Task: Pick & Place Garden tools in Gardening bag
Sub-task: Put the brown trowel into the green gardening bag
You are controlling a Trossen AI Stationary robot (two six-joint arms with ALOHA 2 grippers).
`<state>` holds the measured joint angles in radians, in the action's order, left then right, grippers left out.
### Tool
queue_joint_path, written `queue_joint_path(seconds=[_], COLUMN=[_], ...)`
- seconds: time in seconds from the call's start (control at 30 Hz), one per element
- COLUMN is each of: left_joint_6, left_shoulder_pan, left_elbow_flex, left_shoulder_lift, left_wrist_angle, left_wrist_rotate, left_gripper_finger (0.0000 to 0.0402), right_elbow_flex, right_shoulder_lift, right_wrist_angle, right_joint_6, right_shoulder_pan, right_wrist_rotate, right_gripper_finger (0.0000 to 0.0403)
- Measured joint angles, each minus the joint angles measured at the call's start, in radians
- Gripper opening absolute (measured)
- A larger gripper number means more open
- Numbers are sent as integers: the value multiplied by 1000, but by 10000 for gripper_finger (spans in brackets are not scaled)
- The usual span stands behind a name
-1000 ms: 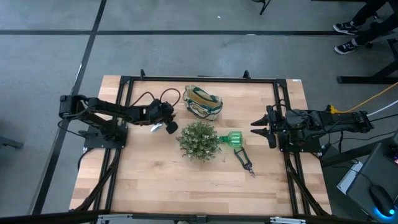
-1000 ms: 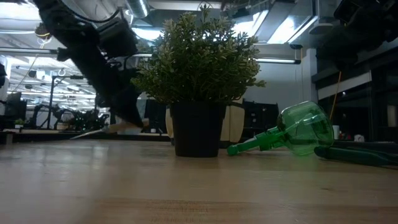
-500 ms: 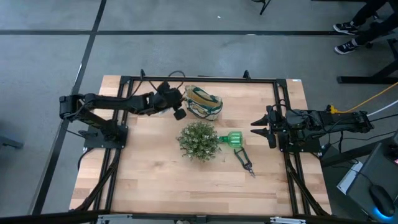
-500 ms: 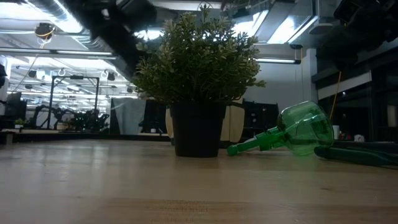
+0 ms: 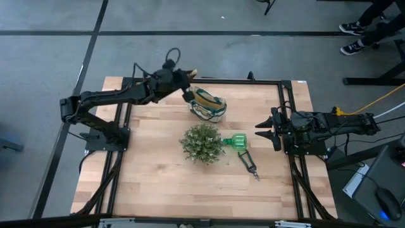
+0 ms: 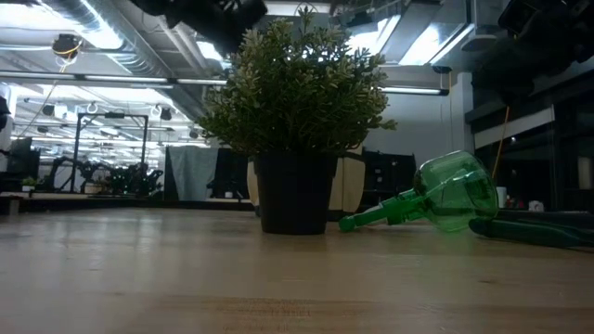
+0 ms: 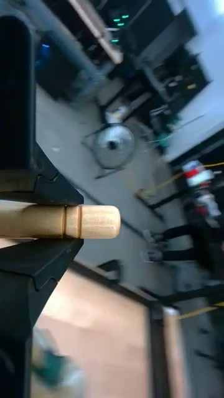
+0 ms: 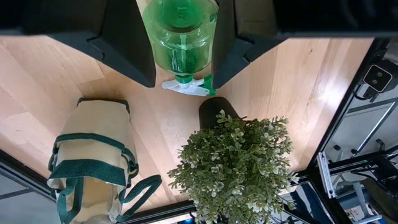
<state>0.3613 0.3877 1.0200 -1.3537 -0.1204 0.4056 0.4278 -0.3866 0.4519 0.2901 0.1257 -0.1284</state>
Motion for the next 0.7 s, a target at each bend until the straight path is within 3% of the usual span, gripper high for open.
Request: queue_joint_path(seconds=[0.3,0.7], left_joint_6=[-19,-220], left_shoulder_pan=[9,6], left_elbow_flex=[61,65], left_shoulder_lift=[0,0], left_wrist_angle=[-212,-447], left_wrist_rotate=[-113,-229], left_gripper_finger=[73,72], right_elbow_flex=[0,0], right_shoulder_lift=[0,0], right_wrist_angle=[0,0], right_joint_6=[0,0], right_shoulder_pan=[0,0], right_wrist_rotate=[0,0], right_gripper_finger=[160,160])
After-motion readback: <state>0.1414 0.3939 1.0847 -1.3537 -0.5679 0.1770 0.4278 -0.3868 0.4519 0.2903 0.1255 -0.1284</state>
